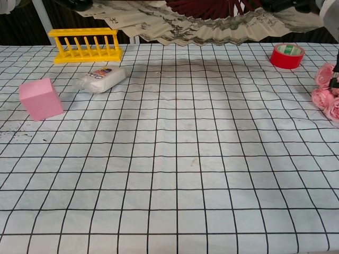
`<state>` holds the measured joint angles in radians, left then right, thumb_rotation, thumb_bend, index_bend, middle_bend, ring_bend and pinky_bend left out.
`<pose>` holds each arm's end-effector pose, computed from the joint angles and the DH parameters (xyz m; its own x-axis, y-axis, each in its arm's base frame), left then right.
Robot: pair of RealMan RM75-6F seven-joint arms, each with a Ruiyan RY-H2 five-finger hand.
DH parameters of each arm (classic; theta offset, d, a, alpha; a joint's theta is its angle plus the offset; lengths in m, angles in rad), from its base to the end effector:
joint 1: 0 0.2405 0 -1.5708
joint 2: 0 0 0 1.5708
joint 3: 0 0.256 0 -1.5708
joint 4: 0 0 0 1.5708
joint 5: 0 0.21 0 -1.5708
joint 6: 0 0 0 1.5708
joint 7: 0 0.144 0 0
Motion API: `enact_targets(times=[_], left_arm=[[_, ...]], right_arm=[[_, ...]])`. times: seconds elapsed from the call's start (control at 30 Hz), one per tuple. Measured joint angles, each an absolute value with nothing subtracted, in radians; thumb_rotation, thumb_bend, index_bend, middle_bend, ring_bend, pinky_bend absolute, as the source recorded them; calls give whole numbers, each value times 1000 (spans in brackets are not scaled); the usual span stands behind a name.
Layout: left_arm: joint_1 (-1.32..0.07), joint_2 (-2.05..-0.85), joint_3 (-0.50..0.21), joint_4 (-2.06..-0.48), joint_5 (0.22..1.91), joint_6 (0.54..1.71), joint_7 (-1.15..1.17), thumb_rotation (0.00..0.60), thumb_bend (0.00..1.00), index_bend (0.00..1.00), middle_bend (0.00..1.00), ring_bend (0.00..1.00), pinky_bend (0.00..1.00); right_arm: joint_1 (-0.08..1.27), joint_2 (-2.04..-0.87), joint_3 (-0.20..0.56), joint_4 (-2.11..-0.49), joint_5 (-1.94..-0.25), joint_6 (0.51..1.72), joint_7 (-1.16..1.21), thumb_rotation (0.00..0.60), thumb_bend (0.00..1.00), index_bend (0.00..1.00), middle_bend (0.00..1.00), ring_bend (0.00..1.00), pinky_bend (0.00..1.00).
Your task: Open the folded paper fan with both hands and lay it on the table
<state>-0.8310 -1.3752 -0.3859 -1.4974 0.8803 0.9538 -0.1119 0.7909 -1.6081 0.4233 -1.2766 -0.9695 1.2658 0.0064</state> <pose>-0.1215 0.4178 0.0815 -0.1178 0.1706 0.9783 0.9775 -0.1537 0.1445 -0.1421 -0.4189 0.0716 -0.0724 0.1734 0.9822 -0.9903 -0.1297 -0.0501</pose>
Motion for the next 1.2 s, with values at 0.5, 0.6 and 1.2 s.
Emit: enact_targets(times=[0.5, 0.6, 1.2], left_arm=[[-825, -1438, -358, -1477, 889, 967, -75, 600, 523, 779, 201, 3, 42], [-822, -1453, -343, -1469, 893, 961, -68, 600, 524, 779, 201, 3, 42], [-795, -1509, -312, -1444, 938, 955, -66, 600, 523, 778, 201, 3, 42]], right_arm=[[698, -1600, 362, -1258, -1039, 1280, 18, 600, 630, 921, 985, 1000, 918], [676, -1599, 344, -1256, -1047, 1278, 24, 600, 631, 921, 985, 1000, 918], [576, -1590, 233, -1241, -1181, 1278, 41, 600, 260, 386, 836, 940, 847]])
